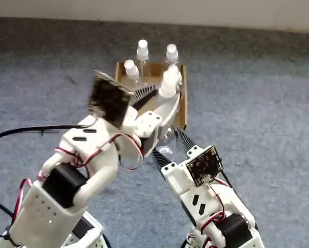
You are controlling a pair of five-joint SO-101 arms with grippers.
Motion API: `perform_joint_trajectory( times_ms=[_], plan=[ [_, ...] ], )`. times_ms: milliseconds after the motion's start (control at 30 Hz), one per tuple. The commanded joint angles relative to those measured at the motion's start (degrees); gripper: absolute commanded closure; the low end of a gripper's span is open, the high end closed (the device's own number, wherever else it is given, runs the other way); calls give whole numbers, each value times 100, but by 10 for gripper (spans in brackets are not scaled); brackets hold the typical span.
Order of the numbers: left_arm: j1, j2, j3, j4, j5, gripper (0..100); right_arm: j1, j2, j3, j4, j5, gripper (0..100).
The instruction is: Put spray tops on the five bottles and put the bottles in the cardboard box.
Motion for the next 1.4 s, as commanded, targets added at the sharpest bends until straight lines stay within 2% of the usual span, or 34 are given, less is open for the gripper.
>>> perform_joint_trajectory(
  times_ms=[0, 233, 300, 533, 867, 1033, 1367],
  plan=[
    [-66, -84, 277, 185, -352, 996, 101, -48, -75, -127, -62, 994],
    [-66, -145, 356, 651, -396, 995, 277, -48, -75, -127, -79, 994],
    [-66, -330, 347, 677, -396, 992, 444, -48, -75, -136, -308, 994],
    [-66, -1165, 382, 677, -396, 800, 523, -48, -75, -136, -413, 994],
    [-84, -1244, 57, 633, -413, 815, 514, -48, -48, -127, -440, 994],
    [-409, -1209, 57, 202, -413, 815, 514, -48, -40, -119, -448, 994],
    [-365, -31, 4, 35, -413, 815, 514, -48, -40, -119, -440, 994]
  ],
)
